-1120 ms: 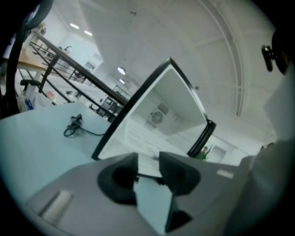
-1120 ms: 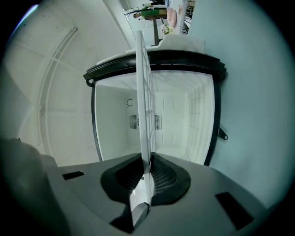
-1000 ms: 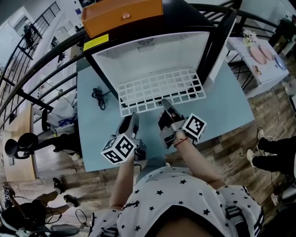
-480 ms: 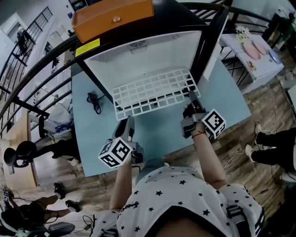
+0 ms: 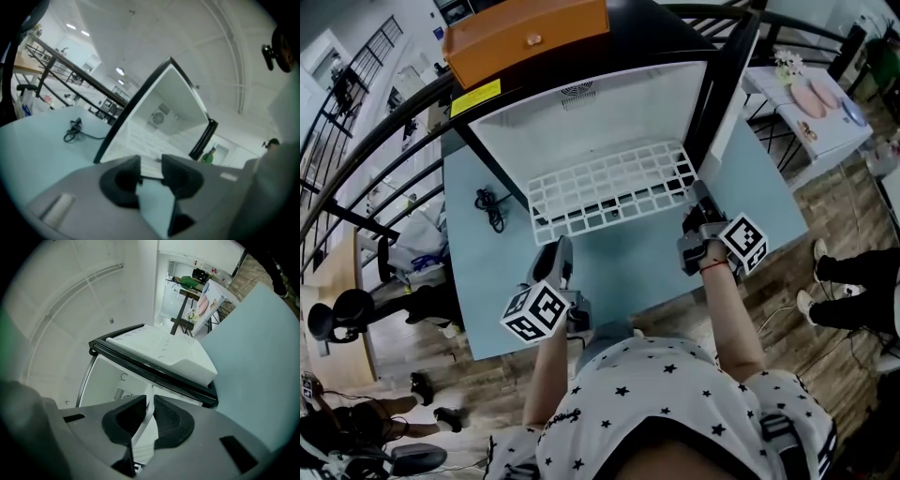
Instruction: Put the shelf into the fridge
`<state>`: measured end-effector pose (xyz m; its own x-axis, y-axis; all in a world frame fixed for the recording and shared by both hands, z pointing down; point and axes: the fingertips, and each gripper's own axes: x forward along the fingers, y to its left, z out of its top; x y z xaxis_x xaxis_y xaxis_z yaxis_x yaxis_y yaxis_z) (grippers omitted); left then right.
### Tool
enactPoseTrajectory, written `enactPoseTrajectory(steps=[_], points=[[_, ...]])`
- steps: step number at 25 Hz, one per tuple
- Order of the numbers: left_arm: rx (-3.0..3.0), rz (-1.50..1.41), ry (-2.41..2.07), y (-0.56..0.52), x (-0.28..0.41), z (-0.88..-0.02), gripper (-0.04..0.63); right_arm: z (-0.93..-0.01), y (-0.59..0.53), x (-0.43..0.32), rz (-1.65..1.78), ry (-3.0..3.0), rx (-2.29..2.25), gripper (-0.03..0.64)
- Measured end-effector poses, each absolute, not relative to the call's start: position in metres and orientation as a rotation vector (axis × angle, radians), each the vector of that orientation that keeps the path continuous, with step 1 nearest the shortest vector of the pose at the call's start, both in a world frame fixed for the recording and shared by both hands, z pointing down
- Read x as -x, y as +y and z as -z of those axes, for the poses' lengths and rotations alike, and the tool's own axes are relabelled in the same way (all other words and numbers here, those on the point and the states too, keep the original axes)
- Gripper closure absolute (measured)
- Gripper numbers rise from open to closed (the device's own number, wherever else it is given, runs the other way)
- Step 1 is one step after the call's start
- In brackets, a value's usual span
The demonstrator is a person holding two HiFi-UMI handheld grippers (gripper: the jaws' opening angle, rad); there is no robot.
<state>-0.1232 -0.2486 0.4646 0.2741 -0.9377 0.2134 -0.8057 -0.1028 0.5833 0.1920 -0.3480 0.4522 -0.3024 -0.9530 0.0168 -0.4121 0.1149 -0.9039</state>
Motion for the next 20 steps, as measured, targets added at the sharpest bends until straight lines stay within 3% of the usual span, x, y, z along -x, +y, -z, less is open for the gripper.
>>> enactPoseTrajectory(steps=[20], points=[[-1.997, 0.208, -1.594, -0.240, 0.118, -0.468, 0.497, -0.452, -0.342, -0.195, 1.192, 1.755, 1.201, 0.569]])
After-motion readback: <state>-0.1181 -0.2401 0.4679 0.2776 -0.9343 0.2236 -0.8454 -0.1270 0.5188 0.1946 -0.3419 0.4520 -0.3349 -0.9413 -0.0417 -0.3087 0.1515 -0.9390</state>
